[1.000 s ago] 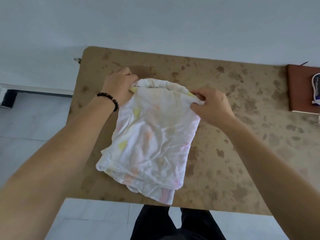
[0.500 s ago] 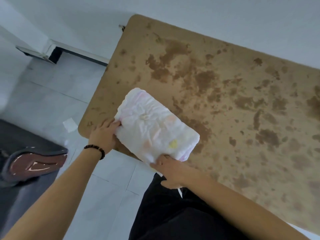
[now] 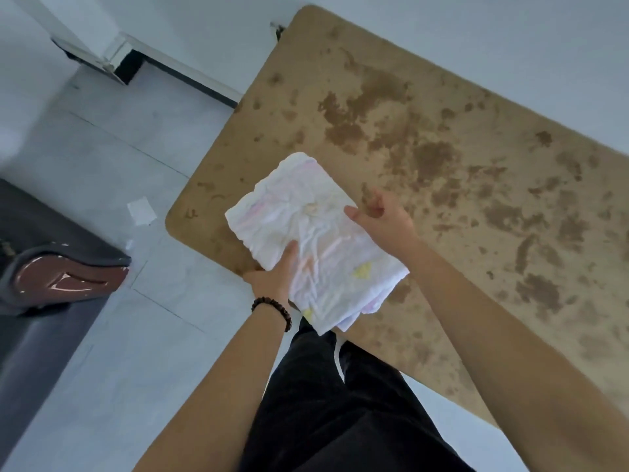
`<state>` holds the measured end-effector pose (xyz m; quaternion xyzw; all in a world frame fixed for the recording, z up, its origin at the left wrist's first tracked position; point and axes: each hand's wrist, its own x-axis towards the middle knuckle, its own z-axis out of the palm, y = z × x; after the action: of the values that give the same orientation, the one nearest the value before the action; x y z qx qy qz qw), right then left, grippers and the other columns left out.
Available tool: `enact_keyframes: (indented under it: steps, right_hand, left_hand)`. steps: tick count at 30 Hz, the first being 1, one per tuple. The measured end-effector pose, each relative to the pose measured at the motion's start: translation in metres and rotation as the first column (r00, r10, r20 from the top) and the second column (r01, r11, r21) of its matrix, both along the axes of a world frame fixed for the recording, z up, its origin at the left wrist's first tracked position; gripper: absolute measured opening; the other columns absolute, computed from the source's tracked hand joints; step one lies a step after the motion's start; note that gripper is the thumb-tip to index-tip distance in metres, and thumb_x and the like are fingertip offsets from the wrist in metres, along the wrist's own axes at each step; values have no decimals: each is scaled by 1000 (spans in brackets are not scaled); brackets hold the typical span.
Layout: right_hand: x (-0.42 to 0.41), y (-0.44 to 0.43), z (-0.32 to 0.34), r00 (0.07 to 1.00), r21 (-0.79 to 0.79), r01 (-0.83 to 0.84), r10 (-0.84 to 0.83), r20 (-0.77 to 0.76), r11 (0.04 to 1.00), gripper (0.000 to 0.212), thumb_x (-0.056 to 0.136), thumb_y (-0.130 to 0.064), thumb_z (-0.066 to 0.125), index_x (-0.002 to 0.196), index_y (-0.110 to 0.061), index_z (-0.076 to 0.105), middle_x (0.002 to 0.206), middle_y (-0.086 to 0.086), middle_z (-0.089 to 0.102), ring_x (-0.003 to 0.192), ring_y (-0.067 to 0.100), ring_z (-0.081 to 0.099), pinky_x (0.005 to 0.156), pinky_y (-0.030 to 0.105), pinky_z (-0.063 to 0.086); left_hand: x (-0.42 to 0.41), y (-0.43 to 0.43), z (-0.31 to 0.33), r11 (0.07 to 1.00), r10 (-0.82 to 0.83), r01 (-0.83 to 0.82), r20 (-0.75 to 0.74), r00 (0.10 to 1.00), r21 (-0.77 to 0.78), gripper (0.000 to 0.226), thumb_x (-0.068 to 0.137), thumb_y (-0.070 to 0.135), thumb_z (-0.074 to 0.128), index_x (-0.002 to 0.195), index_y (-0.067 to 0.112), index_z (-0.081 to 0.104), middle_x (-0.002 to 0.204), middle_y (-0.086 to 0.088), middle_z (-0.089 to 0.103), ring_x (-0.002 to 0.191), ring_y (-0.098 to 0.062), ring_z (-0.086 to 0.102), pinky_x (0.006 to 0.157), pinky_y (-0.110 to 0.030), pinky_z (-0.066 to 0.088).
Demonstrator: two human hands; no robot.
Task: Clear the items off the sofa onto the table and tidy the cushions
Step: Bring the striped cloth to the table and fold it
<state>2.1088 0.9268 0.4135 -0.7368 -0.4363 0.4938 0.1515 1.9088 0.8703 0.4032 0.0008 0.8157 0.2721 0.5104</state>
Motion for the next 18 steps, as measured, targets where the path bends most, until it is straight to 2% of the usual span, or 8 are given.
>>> enact_keyframes:
  steps: [3,6,8,11,13,18]
  right_hand:
    - [-6,9,-9,993,-108,-76,66,-97,991,94,69,-70,74,146,-27,42,130,-12,57,117,14,57,104,35,46]
    - [-5,5,-7,981,-196,-115,81,-176,974,87,59,-72,80,133,-37,53,122,-13,65,109,15,64,100,41,50]
    - [-4,-4,-1,973,-222,-115,65,-223,968,86,54,-72,83,129,-39,56,118,-13,68,105,17,66,97,43,53]
    - [-6,-17,16,967,-177,-115,69,-245,978,66,65,-59,83,124,-38,59,113,-13,68,102,16,65,94,42,54]
    - [-11,-23,29,948,-136,-91,44,-314,987,55,72,-50,83,120,-36,61,111,-11,70,102,16,66,93,44,55]
    - [-45,-29,72,838,-26,-133,98,-537,991,53,71,-47,85,119,-35,65,114,-8,73,106,20,70,92,49,56]
  left_hand:
    - [2,0,-2,997,-51,57,127,991,-43,107,47,63,86,133,16,44,125,2,59,113,-22,58,101,-41,47]
    - [-5,10,-3,990,-126,134,168,978,-33,83,52,51,89,118,10,60,111,-2,67,100,-23,65,95,-39,52]
    - [-12,9,-3,984,-174,175,271,947,21,77,48,46,92,108,6,67,105,-7,72,93,-25,70,89,-39,56]
    - [-19,-1,9,977,-211,177,373,904,123,60,60,30,91,110,5,69,106,-10,74,93,-25,73,84,-38,58]
    - [-23,-10,28,968,-195,110,405,893,225,53,69,26,87,114,6,68,112,-10,72,98,-26,71,88,-40,57]
    - [-53,-42,98,883,-148,-18,315,937,470,44,83,29,75,123,12,64,118,-5,71,107,-23,68,92,-45,54]
